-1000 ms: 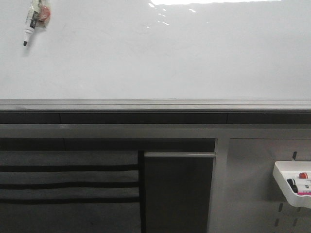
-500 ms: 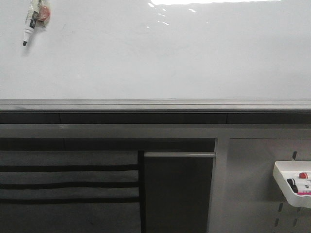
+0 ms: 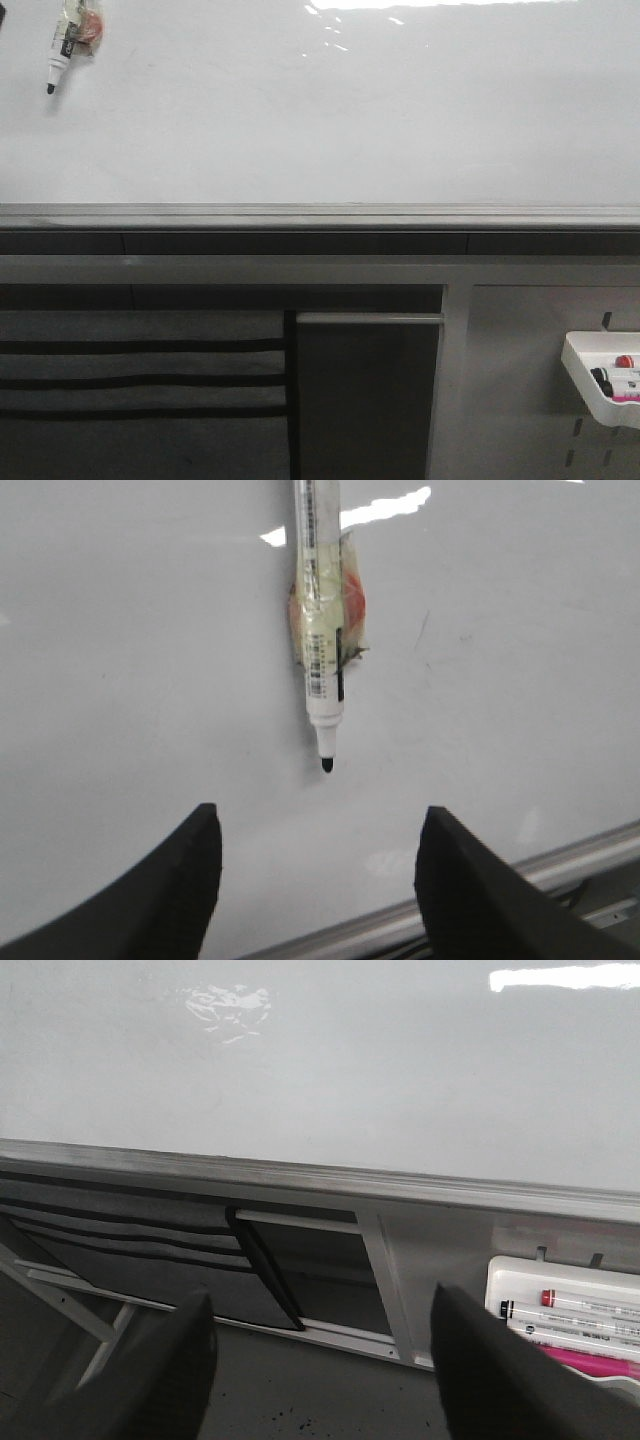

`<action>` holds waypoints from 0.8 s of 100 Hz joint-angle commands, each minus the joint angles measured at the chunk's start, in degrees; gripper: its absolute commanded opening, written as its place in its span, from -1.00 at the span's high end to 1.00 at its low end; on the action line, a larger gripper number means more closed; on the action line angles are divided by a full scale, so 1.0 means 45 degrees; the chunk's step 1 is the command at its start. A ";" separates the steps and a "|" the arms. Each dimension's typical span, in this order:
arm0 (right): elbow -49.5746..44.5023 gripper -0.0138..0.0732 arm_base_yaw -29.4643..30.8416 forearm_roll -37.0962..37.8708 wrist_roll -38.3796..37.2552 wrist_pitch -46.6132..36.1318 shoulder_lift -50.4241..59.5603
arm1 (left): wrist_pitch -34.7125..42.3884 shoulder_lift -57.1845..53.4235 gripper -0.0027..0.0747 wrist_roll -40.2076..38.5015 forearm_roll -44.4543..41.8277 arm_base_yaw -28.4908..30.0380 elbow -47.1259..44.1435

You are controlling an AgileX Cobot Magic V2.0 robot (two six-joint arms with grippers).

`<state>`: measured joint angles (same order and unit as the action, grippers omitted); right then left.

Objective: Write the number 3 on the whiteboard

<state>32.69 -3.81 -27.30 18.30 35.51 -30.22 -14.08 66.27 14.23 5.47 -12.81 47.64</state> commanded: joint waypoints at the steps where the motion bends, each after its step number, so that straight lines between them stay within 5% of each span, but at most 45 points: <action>1: 0.0450 -0.27 0.0091 -0.0293 0.0197 -0.0751 -0.0125 | 0.1318 0.0700 -0.07 0.0024 0.0090 -0.0147 0.0971; 60: 0.0450 -0.27 0.0091 -0.0293 0.0197 -0.0611 -0.0125 | 0.2388 0.3673 -0.06 0.0031 0.0092 -0.0147 0.2774; 80: 0.0450 -0.27 0.0091 -0.0293 0.0197 -0.0503 -0.0125 | 0.2364 0.3673 0.30 0.0031 0.0092 -0.0147 0.2774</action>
<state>32.69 -3.81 -27.30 18.39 36.02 -30.22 -7.80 84.55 14.26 5.47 -13.04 58.11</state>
